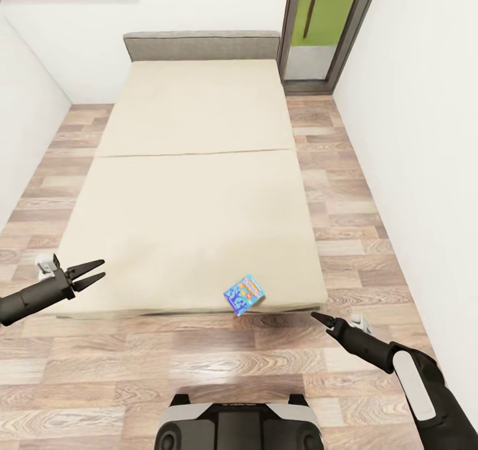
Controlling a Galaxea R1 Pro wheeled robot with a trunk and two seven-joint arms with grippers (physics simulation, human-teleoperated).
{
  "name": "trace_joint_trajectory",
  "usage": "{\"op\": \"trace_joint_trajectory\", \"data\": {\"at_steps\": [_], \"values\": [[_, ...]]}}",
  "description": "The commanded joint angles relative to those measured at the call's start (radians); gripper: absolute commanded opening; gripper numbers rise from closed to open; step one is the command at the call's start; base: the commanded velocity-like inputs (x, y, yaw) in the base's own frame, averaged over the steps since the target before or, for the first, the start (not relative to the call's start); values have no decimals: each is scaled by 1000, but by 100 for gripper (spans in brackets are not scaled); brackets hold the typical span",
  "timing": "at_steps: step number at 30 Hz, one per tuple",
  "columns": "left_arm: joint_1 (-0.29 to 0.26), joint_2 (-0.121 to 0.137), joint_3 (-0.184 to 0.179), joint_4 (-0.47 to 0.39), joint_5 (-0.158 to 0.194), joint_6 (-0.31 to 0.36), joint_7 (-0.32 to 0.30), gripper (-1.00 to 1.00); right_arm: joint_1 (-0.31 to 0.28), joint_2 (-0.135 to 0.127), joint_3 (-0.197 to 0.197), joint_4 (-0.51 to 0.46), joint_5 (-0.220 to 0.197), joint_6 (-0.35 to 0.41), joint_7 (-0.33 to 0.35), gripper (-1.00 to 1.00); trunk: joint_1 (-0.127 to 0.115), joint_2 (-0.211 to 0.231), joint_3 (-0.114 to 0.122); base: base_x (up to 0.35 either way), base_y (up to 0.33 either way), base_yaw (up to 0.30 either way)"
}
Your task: Put all the toys in the child's room - the three board games (two on the bed and one on the table), the two jigsaw puzzles on the table, and the tennis ball on the table - inside the toy box on the table in the child's room.
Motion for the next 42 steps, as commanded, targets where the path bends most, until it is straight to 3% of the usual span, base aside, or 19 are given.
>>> {"op": "trace_joint_trajectory", "data": {"at_steps": [1, 9, 42], "values": [[0, 0, 0, 0, 1, 8, -2, 100, 0, 0, -4, 0, 1, 6, 4, 100, 4, -8, -2, 0, 0, 0], [-1, 1, 1, 0, -1, 9, -3, 100, 0, 0, -23, 0, 0, 7, 4, 100, 35, -64, -14, 0, 0, 0], [-3, 3, -2, -1, 2, 10, -17, 100, 0, 0, -26, 0, 0, 9, 18, 100, 161, -295, -63, 0, 0, 0]]}}
